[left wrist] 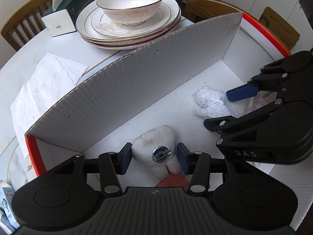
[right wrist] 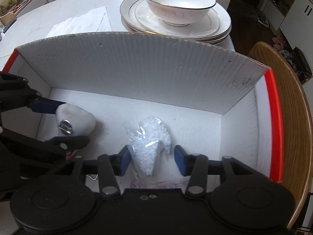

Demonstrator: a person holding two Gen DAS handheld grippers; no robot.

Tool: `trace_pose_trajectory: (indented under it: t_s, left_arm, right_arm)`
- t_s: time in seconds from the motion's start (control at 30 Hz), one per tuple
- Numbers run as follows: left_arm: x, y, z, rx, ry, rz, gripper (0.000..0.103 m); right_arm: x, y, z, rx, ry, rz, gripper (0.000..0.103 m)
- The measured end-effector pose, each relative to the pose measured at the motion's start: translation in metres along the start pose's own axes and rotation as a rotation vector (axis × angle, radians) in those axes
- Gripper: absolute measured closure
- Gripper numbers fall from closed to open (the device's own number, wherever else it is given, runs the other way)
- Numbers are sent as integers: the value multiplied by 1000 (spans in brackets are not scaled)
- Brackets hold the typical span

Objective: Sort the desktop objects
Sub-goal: 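Open both tools to release the plush and cotton-ball bag in the box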

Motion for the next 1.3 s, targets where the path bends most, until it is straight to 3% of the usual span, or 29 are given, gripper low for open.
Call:
trace_pose_trajectory:
  t_s: [0.23, 0.6, 0.77, 1.0, 1.23, 1.3]
  left_arm:
    - [-5, -14, 0, -13, -23, -49, 54]
    - [-21, -50, -10, -63, -57, -183, 37]
    - [-27, -64, -16, -85, -68, -235, 36]
    - [-41, -83, -20, -94, -87, -294, 23]
    - [-58, -111, -13, -93, -121, -391, 18]
    - [-63, -117, -8, -90, -139, -410, 11]
  right_arm:
    - [-3, -18, -6, 16, 4, -46, 42]
    - [-16, -55, -22, 86, 33, -159, 36]
    - [-23, -71, -25, 122, 59, -212, 35]
    - [-28, -88, -23, 146, 69, -257, 34]
    - [-35, -103, -12, 161, 78, -294, 34]
    - [-36, -107, -7, 161, 83, -305, 34]
Point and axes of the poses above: each gripper's, at about its wrist camera, not at the fingertips, and y roughly the way its jaws point, z to its left, x to its top, the point moved 2 cm from there along y, roughly the way its jaws point, and after that the axes turned 8 degrees about -x, right-handed, at the moved point
